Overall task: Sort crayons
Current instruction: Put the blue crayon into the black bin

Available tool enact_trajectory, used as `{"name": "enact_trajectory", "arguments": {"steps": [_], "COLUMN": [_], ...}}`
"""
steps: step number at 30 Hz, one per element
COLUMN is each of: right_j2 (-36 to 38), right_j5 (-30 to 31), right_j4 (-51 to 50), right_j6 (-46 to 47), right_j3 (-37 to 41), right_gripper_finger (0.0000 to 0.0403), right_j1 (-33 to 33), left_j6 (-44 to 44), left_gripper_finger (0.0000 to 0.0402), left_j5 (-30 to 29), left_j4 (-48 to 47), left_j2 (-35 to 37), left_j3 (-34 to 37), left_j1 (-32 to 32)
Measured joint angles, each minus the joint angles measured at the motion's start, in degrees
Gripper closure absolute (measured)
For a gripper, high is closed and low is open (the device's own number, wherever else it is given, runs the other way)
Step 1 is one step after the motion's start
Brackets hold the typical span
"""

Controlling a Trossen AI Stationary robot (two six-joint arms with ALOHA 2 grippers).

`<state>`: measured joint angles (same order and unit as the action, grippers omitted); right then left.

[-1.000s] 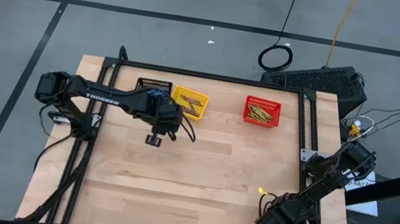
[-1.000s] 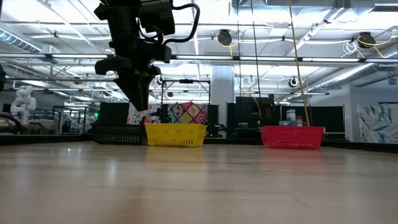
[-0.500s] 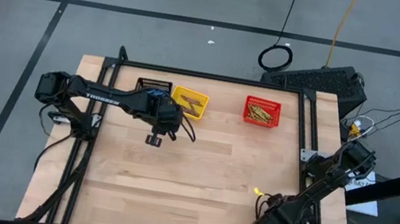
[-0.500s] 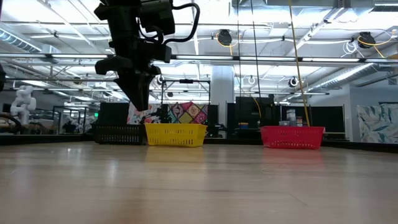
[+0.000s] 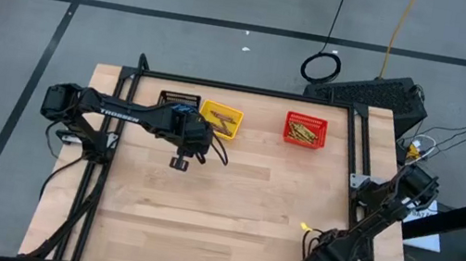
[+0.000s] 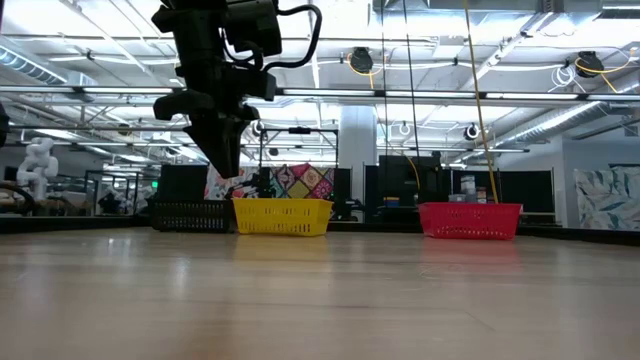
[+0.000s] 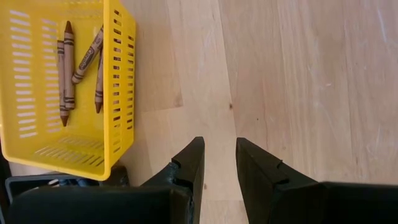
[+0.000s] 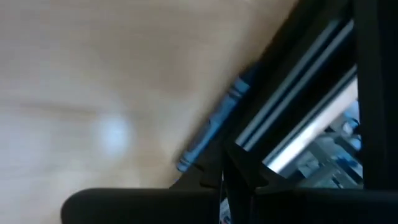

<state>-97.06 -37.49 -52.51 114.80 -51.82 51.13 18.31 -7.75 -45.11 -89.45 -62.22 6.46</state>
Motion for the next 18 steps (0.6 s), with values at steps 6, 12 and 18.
{"name": "enact_trajectory", "arguments": {"steps": [6,12,18], "right_j2": [0.0,-0.1,-0.1], "right_j5": [-3.1,-3.7,-4.4], "right_j4": [4.1,7.2,9.7], "right_j6": [1.8,5.4,5.3], "right_j3": [1.3,2.4,2.5], "right_gripper_finger": [0.0403,0.0403,0.0403], "right_j1": [1.1,2.6,2.7], "left_j6": [0.0,0.0,0.0], "left_gripper_finger": [0.0317,0.0317,0.0317], "left_j5": [0.0,0.0,0.0], "left_j4": [-0.1,-0.2,-0.4], "left_j2": [0.0,0.0,0.0], "left_j3": [0.0,0.0,0.0], "left_j1": [0.0,0.0,0.0]}}
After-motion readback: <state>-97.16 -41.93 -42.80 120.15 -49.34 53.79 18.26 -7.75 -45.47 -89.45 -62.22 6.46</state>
